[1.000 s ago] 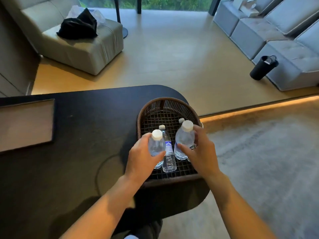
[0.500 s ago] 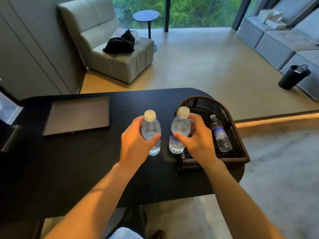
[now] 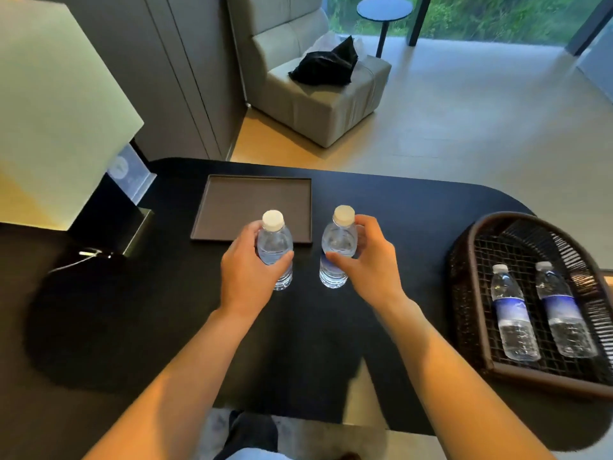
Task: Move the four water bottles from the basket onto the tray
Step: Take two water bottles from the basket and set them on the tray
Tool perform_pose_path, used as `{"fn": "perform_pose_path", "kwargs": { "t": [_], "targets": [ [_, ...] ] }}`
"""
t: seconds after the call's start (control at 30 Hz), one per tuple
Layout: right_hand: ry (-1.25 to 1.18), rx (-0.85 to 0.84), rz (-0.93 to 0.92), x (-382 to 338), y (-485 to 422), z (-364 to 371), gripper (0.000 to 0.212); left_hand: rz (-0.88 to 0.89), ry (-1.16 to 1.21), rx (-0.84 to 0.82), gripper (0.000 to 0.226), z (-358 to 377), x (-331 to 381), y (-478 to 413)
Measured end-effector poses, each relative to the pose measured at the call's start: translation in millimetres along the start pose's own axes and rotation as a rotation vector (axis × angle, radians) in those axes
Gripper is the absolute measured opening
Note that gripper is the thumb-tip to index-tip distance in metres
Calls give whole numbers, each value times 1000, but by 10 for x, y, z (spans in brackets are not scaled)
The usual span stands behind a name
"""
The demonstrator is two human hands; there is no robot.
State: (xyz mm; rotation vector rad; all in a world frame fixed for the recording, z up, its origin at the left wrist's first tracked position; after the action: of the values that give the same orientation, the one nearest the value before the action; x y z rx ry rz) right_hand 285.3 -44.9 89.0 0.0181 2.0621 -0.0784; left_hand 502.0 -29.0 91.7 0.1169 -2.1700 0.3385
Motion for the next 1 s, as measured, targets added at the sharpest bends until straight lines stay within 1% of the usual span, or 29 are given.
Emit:
{"fn": "perform_pose_path", "kwargs": {
  "t": [0.17, 0.37, 0.5, 0.73, 1.0],
  "targets": [
    [-16, -56, 66, -185, -649, 862, 67, -48, -24, 4, 64, -328, -682, -768],
    [-7, -55, 108, -316, -1407, 1738, 76, -62, -31, -15, 63, -498, -1310, -1602],
    [-8, -52, 94, -320, -1827, 2208, 70, -76, -46, -27, 65, -493, -1674, -2080],
    [17, -31, 79, -270, -2370, 2739, 66, -56, -42, -17, 64, -380, -2085, -2654],
    [76, -1, 5, -301, -2789, 3019, 68, -46, 13, 16, 63, -304, -2245, -3066]
  ]
}}
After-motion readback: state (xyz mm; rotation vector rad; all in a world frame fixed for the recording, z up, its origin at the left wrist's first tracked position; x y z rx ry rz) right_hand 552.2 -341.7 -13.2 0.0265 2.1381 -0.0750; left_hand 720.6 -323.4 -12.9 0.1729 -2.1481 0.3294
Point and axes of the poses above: each hand's wrist, its own y-axis away from the middle knuckle, its own z-axis out of the palm, x = y × z, the point moved 2 cm from there along -y, towards the middle knuckle, and after that the axes turned 1 degree about -x, right-handed, at the moved point
